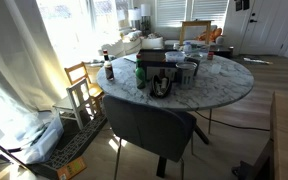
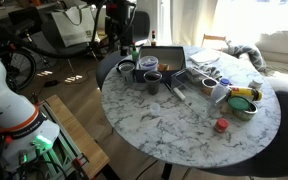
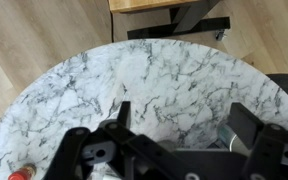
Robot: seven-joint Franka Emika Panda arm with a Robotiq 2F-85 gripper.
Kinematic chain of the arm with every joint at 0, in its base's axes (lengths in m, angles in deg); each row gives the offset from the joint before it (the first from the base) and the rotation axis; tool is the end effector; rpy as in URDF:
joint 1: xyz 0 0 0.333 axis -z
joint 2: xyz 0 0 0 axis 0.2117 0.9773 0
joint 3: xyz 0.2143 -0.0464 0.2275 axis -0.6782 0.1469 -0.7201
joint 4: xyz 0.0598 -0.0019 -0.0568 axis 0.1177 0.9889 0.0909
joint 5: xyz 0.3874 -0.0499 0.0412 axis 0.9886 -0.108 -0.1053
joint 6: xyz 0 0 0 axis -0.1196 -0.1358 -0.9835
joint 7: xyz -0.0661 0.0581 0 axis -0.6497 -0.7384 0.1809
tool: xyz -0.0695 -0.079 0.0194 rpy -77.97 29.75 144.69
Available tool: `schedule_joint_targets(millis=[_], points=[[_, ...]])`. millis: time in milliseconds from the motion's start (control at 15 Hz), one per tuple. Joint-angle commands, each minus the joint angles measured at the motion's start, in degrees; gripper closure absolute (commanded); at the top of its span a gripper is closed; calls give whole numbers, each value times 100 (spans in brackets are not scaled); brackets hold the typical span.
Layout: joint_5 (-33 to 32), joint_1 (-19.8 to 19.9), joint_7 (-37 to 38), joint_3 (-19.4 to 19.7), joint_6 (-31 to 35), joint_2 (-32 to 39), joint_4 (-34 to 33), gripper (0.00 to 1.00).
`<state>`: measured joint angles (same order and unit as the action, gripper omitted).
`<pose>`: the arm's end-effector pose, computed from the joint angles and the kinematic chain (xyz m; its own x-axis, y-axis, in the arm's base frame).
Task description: Use the small plastic cup to put some of the contents of the plastic cup into the silver cup
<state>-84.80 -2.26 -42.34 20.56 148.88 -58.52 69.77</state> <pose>0.4100 -0.1966 0.4951 0.9581 -0.1476 -0.2457 -0.1435 -0.9890 0.0347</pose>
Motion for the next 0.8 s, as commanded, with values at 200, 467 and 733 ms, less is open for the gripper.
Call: schedule_joint_targets(millis=[200,467,733], points=[[4,14,-5,-12,-10,5,-11,0],[4,14,-5,-12,-10,5,-11,0],[252,12,-1285,291,33,172,-38,0]])
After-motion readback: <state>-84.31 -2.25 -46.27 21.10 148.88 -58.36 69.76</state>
